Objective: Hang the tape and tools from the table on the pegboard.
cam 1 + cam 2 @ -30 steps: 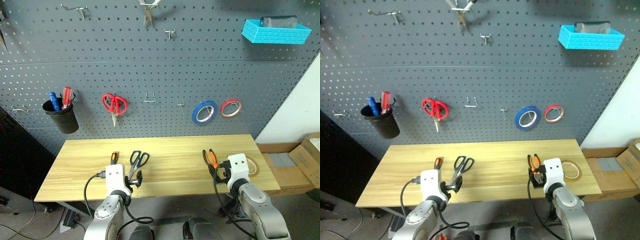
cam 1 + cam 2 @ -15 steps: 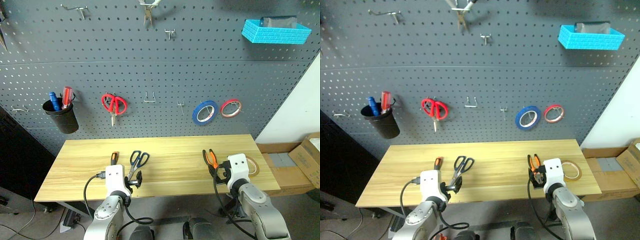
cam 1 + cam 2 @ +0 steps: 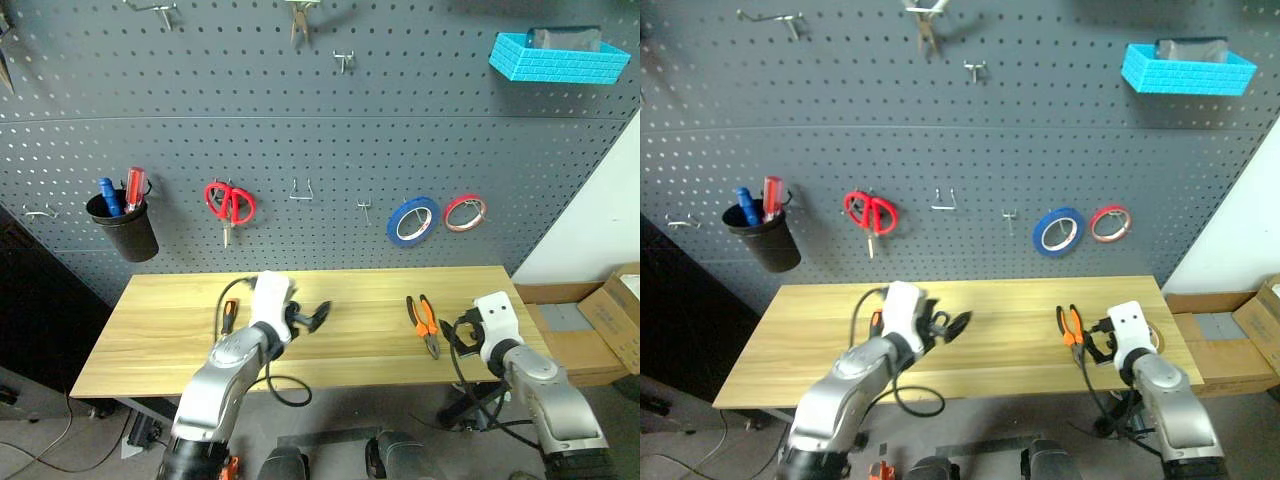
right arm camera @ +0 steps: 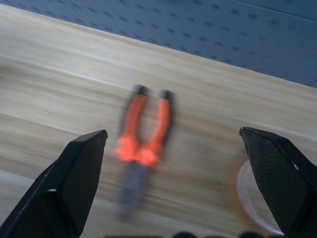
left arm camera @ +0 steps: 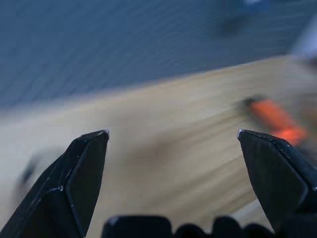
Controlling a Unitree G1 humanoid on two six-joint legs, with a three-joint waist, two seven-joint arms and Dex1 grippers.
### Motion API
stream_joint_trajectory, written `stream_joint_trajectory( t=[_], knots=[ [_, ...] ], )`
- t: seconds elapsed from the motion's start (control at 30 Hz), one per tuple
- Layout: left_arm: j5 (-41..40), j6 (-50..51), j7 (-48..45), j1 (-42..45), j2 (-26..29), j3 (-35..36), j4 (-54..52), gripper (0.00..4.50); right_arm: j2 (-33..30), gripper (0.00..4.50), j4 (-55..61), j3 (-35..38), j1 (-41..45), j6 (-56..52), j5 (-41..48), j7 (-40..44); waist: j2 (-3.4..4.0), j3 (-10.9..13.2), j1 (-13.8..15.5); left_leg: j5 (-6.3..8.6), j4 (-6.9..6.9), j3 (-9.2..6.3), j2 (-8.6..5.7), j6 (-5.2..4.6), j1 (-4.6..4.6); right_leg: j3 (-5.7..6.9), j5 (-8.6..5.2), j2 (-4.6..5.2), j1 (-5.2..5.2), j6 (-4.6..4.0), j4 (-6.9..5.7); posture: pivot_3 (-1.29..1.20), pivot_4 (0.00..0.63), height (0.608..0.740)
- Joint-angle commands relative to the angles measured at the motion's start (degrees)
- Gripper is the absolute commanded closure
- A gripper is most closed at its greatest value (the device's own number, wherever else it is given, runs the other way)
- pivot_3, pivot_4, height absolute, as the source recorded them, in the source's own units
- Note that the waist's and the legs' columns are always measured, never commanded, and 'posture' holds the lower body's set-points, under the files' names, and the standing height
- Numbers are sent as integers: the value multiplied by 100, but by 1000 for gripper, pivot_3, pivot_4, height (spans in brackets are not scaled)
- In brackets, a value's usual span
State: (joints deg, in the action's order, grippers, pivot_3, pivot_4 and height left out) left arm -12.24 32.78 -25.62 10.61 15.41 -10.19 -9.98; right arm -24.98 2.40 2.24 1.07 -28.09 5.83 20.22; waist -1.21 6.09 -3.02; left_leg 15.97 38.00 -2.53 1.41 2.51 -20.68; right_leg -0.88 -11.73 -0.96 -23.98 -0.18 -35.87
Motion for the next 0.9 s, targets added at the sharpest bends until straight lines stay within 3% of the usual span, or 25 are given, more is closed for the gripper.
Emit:
stream_joint_trajectory(
  t=[0.03,0.23,0.33,0.47,0.67,0.9],
  knots=[
    [396,-888,-1251,916,105,-1028,801,18,-277,0,-760,217,598,254,74,345,0,75,-30,0,0,1,-1,0,-2,-3,0,0,-7,0,-5,-51,128,740],
    [736,-1940,-2193,1997,-341,-1746,2218,18,-422,0,-1939,352,1300,328,156,681,3,335,-60,35,-20,27,10,-67,-16,-48,-13,-31,-14,28,-27,-87,212,740],
    [882,-2300,-2323,2266,-551,-1816,2699,18,-429,0,-2399,418,1576,281,190,763,8,521,-60,66,-15,39,14,-123,-12,-96,-34,-41,-20,33,-45,-97,264,740],
    [1010,-2565,-2434,2504,-763,-1810,3131,18,-413,0,-2862,490,1861,168,258,790,3,758,-60,71,-6,94,8,-129,-12,-148,-58,-32,-46,61,-94,-102,314,740],
    [1037,-2636,-2633,2716,-947,-1746,3404,18,-447,0,-3602,459,2072,304,163,709,-16,1046,-66,71,-1,117,-6,-129,-12,-173,-57,-9,-54,90,-99,-86,346,740],
    [1022,-2499,-2729,2699,-947,-1689,3150,18,-422,0,-4437,558,2348,498,134,500,-75,1130,-63,72,-1,120,2,-127,-15,-177,-58,-1,-59,102,-98,-70,348,740]
  ],
)
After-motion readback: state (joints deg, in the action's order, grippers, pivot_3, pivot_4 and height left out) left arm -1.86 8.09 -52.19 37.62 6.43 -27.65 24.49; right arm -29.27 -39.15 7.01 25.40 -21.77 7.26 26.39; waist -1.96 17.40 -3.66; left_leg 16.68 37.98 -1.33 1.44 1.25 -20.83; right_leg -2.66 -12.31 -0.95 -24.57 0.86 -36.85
